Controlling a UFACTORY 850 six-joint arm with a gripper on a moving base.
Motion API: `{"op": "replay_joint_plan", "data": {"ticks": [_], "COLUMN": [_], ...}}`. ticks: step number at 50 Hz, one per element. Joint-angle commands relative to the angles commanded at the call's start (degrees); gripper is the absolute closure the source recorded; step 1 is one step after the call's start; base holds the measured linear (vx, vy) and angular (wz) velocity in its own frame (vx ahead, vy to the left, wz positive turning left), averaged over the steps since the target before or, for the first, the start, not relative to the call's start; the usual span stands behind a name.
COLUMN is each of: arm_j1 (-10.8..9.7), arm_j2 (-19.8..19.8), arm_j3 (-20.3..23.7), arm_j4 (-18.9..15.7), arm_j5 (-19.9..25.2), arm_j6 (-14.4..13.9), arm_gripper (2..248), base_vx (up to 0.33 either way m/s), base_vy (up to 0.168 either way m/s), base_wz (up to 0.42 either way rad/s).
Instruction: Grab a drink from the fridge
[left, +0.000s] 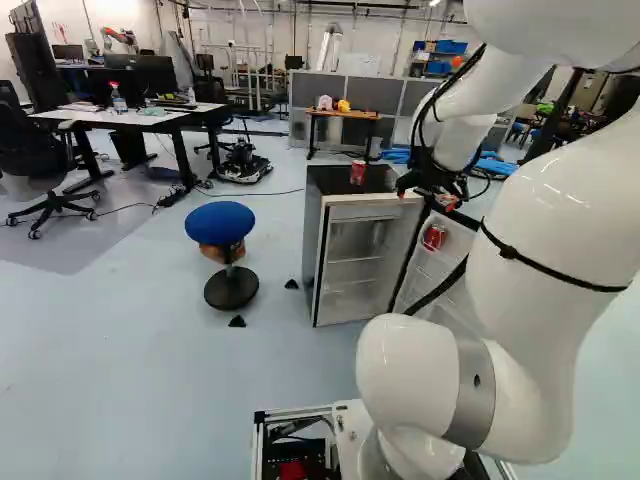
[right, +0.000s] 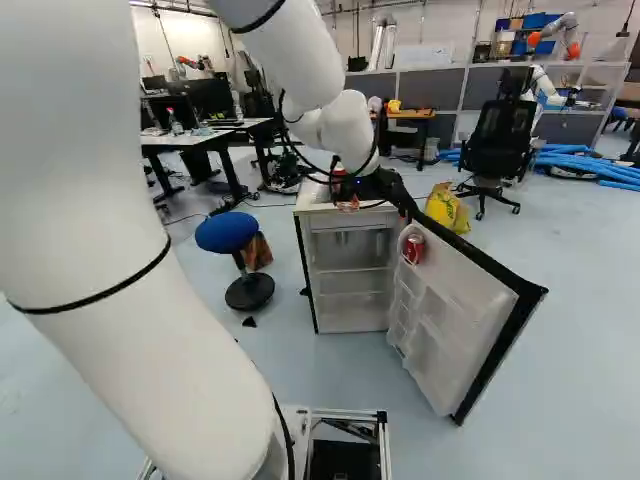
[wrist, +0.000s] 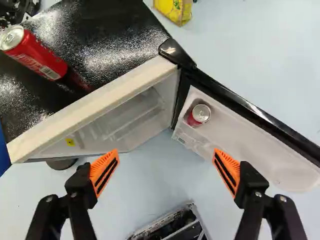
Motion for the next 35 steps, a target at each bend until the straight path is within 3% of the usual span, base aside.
{"op": "replay_joint_plan", "data": {"ticks": [35], "arm_j1": [-6.0], "arm_j2": [-5.0], "arm_j3": [-5.4], "arm_j4": [0.2], "arm_j5": [-0.8], "arm_j6": [0.0], "arm_gripper": [3], "base_vx": [0.0], "base_vy": [0.0], "base_wz": [0.0]}}
